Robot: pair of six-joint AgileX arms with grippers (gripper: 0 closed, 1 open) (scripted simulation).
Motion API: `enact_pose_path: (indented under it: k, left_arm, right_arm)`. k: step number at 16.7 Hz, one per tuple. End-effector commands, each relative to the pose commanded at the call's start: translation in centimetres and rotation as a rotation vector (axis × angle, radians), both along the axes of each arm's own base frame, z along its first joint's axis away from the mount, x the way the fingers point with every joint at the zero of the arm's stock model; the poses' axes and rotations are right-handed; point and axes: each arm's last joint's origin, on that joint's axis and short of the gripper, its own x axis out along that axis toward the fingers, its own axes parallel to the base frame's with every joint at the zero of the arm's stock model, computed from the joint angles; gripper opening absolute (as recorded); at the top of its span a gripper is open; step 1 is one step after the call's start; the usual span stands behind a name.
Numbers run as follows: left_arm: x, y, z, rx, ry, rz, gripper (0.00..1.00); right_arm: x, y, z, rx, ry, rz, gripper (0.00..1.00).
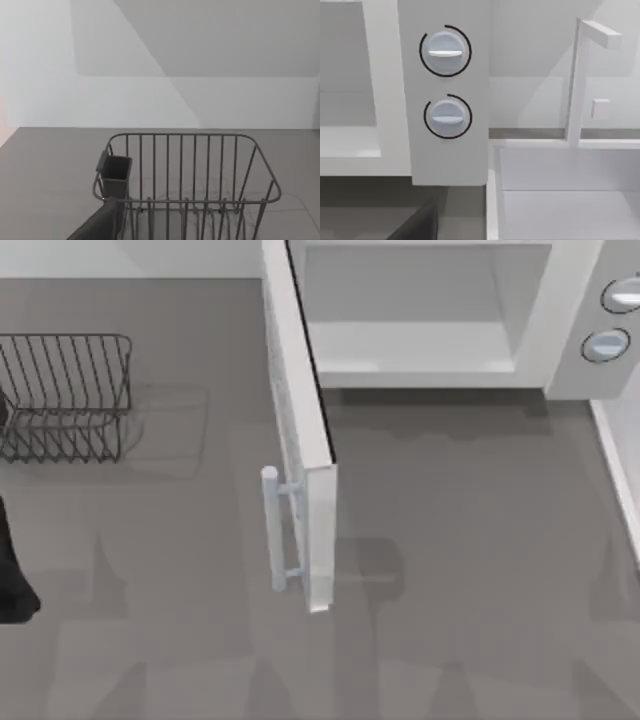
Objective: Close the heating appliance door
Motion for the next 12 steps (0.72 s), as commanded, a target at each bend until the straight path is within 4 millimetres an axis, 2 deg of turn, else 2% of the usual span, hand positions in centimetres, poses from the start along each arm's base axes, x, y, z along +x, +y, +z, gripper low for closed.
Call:
enact_pose_path:
  k: [3, 6, 9, 12]
  left_arm:
    - [0.0, 0.0, 0.2, 0.005, 0.006, -0.004, 1.00]
    - [0.0, -0.3, 2.0, 0.046, 0.062, -0.043, 1.00]
    - [0.4, -0.7, 5.2, 0.122, 0.161, -0.119, 1.00]
    - [1.6, -1.4, 9.5, 0.222, 0.284, -0.234, 1.00]
  right_arm:
    - [0.0, 0.0, 0.0, 0.000, 0.000, 0.000, 1.00]
    - [0.0, 0.0, 0.0, 0.000, 0.000, 0.000, 1.00]
    - [0.0, 0.0, 0.0, 0.000, 0.000, 0.000, 1.00]
    - [0.0, 0.0, 0.0, 0.000, 0.000, 0.000, 1.00]
